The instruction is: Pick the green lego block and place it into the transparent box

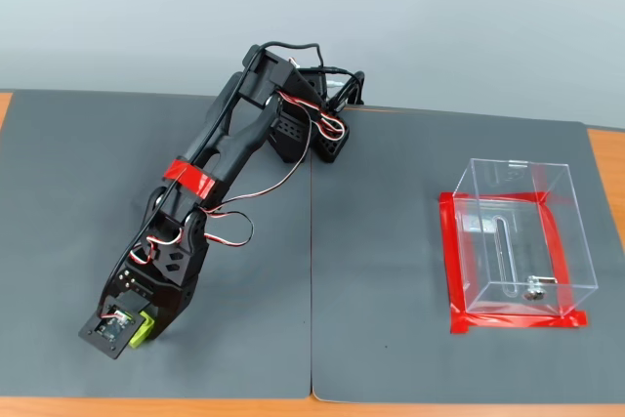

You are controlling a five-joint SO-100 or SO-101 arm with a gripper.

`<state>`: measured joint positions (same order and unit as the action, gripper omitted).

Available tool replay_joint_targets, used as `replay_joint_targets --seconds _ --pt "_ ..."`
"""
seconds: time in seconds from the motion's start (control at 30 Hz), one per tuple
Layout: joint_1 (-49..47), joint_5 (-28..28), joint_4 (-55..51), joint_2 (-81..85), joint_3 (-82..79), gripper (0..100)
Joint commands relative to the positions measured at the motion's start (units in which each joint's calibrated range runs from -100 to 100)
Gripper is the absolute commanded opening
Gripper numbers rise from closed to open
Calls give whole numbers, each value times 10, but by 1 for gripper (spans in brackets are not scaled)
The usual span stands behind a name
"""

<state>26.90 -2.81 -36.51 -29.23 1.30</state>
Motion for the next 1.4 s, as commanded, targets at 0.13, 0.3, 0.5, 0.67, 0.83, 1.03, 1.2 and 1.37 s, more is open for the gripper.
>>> replay_joint_targets --seconds 0.13,0.3,0.5,0.67,0.83,1.03,1.2,1.37 --pt "4 0 1 9 25 33" --pt "4 0 1 11 22 33" --pt "4 -2 1 11 22 19" --pt "4 -2 1 11 22 11" --pt "4 -2 1 11 22 7" --pt "4 -2 1 19 22 7" --pt "1 -2 -13 76 15 7" --pt "-10 2 -37 177 -29 7"
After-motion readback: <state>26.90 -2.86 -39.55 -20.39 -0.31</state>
